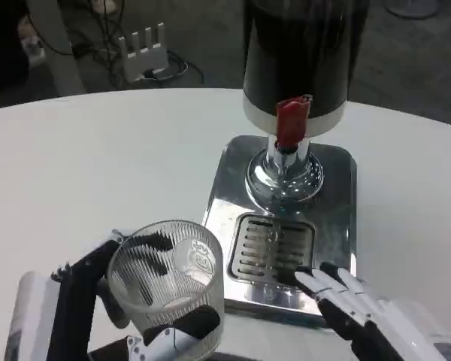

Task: Grasp the cup under the faucet to collect the drink, then remove the cup.

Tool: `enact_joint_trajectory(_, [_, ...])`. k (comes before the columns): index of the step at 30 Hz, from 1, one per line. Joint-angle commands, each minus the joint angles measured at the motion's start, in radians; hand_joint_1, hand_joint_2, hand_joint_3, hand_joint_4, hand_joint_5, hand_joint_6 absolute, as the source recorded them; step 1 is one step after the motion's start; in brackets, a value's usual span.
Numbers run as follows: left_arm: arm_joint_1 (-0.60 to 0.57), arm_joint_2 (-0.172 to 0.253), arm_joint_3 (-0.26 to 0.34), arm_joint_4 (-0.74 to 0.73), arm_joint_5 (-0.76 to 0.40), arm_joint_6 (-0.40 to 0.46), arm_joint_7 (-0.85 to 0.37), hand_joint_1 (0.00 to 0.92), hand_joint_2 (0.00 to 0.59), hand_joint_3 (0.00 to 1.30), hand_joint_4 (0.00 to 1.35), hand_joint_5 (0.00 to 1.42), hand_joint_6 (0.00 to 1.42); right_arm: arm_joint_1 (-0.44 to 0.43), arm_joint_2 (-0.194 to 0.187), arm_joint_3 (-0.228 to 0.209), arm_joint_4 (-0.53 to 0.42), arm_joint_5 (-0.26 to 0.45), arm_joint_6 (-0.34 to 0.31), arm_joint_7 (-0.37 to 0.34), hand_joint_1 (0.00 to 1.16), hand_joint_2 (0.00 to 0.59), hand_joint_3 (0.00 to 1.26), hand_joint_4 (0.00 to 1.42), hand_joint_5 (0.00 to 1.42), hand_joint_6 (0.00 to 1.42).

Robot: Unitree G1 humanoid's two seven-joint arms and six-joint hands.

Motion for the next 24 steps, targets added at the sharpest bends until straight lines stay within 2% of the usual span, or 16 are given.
enact_joint_trajectory(1, [-0.010,0.002,0.026,0.025,-0.027,-0.044,0.031,0.569,0.045,0.76,0.79,0.90,1.11,0.017,0.008,-0.001,-0.014,-0.003,0.002,-0.016,0.44,0.420,0.14,0.07,0.00,0.00])
enact_joint_trajectory(9, [-0.074,0.023,0.067,0.096,-0.043,-0.060,0.033,0.568,0.045,0.77,0.79,0.91,1.12,0.013,0.006,-0.023,-0.007,0.010,0.010,-0.015,0.44,0.420,0.14,0.07,0.00,0.00])
enact_joint_trajectory(24, [-0.206,0.044,0.068,0.275,-0.018,-0.103,0.094,0.575,0.042,0.78,0.81,0.93,1.15,0.026,0.005,-0.047,-0.025,0.014,0.035,-0.006,0.44,0.420,0.14,0.07,0.00,0.00])
